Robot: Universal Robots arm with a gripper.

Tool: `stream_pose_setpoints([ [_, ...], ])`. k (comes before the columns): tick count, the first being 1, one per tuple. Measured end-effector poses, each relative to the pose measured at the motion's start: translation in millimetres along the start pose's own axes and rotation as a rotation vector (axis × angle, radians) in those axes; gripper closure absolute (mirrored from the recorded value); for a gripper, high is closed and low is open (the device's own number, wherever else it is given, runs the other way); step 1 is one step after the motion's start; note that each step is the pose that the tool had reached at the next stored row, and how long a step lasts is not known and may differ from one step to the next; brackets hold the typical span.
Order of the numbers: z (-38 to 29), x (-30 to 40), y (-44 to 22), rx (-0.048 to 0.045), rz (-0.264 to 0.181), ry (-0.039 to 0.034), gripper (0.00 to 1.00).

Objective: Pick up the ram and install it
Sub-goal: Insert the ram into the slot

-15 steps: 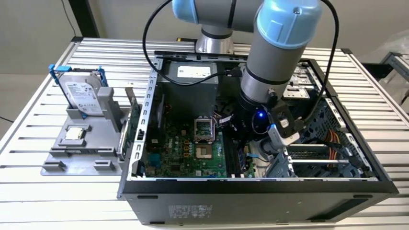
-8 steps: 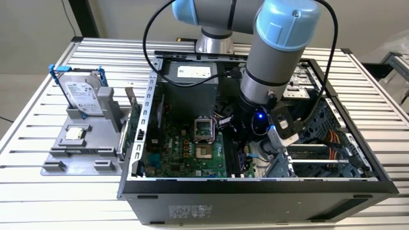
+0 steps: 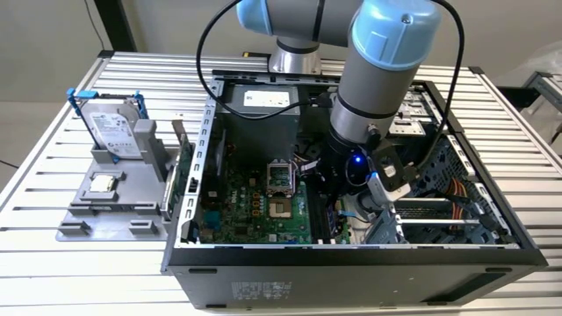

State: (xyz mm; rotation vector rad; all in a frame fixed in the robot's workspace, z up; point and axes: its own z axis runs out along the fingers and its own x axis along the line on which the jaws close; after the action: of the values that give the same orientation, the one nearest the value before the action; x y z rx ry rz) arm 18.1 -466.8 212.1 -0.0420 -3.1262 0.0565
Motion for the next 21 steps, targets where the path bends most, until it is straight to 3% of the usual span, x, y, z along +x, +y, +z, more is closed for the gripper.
stream_pose_setpoints([
  [7,0.1,0.0,0.0,0.0,0.0,0.0,1.0],
  [8,0.1,0.0,0.0,-0.0002,0.0,0.0,0.0],
  [12,0.1,0.0,0.0,0.0,0.0,0.0,0.0],
  [15,-3.6,0.0,-0.1,0.0,0.0,0.0,0.0],
  [21,-22.3,0.4,-0.8,0.0,0.0,0.0,0.0],
])
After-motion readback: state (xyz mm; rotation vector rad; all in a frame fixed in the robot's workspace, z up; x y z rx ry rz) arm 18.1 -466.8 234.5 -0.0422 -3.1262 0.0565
